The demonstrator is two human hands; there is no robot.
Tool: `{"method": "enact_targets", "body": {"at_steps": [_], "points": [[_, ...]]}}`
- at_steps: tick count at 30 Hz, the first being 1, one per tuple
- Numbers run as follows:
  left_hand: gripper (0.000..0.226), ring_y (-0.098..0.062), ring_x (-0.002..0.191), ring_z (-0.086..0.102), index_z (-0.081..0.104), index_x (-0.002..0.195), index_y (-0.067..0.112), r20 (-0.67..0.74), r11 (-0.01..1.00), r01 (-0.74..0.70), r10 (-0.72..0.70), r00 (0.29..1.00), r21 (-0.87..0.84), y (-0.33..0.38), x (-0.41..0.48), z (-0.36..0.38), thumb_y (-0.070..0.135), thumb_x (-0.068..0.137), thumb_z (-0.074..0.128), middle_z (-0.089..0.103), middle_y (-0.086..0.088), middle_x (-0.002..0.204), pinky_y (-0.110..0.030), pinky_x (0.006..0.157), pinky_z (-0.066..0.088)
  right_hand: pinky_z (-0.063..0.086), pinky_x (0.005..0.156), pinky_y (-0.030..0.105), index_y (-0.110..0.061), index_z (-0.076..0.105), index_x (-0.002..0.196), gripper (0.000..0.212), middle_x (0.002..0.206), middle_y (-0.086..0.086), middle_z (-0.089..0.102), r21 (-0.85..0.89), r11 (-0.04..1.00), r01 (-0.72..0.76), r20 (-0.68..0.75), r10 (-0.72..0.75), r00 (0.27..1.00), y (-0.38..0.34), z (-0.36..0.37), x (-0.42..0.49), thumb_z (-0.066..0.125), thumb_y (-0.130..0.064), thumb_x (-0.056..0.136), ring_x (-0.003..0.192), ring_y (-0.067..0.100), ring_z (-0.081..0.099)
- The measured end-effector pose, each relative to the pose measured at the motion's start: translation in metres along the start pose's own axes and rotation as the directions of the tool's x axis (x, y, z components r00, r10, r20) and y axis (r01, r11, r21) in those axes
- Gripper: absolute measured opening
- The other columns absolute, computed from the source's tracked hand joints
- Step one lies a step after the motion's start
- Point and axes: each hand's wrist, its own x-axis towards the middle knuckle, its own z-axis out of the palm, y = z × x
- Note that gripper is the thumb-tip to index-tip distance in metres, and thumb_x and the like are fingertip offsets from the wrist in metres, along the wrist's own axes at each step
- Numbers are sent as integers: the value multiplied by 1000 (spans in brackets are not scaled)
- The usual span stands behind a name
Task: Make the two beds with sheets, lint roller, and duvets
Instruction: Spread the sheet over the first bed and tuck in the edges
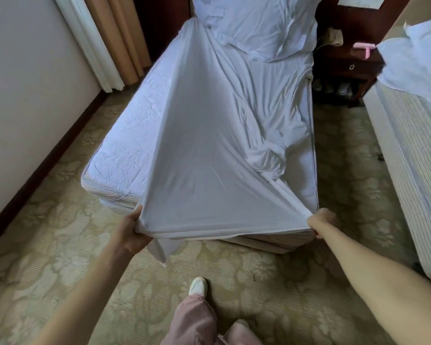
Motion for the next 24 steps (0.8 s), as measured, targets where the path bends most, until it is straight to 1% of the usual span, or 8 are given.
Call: {"method": "enact_targets", "body": {"at_steps": [2,4,7,9,11,16,20,24], "points": [[29,-19,54,69,61,91,8,-32,1000,13,-12,999,22,-2,1,-2,24,101,38,71,-6,66,-36,45,56,56,51,32,5,60,106,21,87,18,62,31,999,-45,21,44,999,21,5,-2,52,-7,91,73,29,68],[28,-20,54,69,61,93,8,-81,999,27,-25,996,23,-4,3,-7,25,100,40,71,-7,65,-38,45,56,53,49,32,7,57,110,21,90,21,60,306,936,-176,107,150,983,34,12,-9,51,-1,92,79,33,68],[24,-21,62,69,61,97,11,-150,999,34,-31,988,16,-3,9,-18,27,99,44,71,-7,67,-36,47,57,52,88,44,3,49,128,34,124,22,55,848,262,-461,416,210,885,54,10,-21,46,1,94,114,36,56],[22,-18,64,65,60,93,12,-179,999,41,-36,983,25,-6,8,-21,27,99,44,69,-5,62,-32,44,55,43,102,42,-4,42,136,38,132,13,51,798,-244,-551,593,156,790,77,4,-28,34,-9,99,123,30,50],[24,-16,65,64,60,88,13,-175,998,42,-34,984,45,-6,7,-21,27,99,44,68,-4,59,-31,42,55,44,99,40,-10,43,136,40,131,10,51,678,-473,-563,678,107,727,93,1,-44,28,-12,100,122,29,50],[24,-13,63,64,61,85,15,-168,995,2,15,986,100,-5,-3,-20,27,98,45,68,-1,60,-29,49,55,50,65,31,-10,53,123,30,89,9,61,749,-372,-548,581,-30,814,113,4,-94,35,-10,99,85,23,57],[22,-9,59,61,59,85,17,-185,989,-44,69,980,138,-6,-18,-33,28,98,45,66,3,58,-23,46,54,57,65,35,-12,63,109,26,83,12,71,849,-111,-517,474,-272,837,111,-7,-118,51,-30,96,77,27,68],[22,-6,49,61,56,82,18,-212,989,-82,106,971,122,-21,-36,-39,29,98,46,63,5,50,-20,41,51,53,75,38,-14,63,104,25,96,9,68,927,-45,-372,345,-286,894,115,-20,-138,55,-36,93,89,25,64]]}}
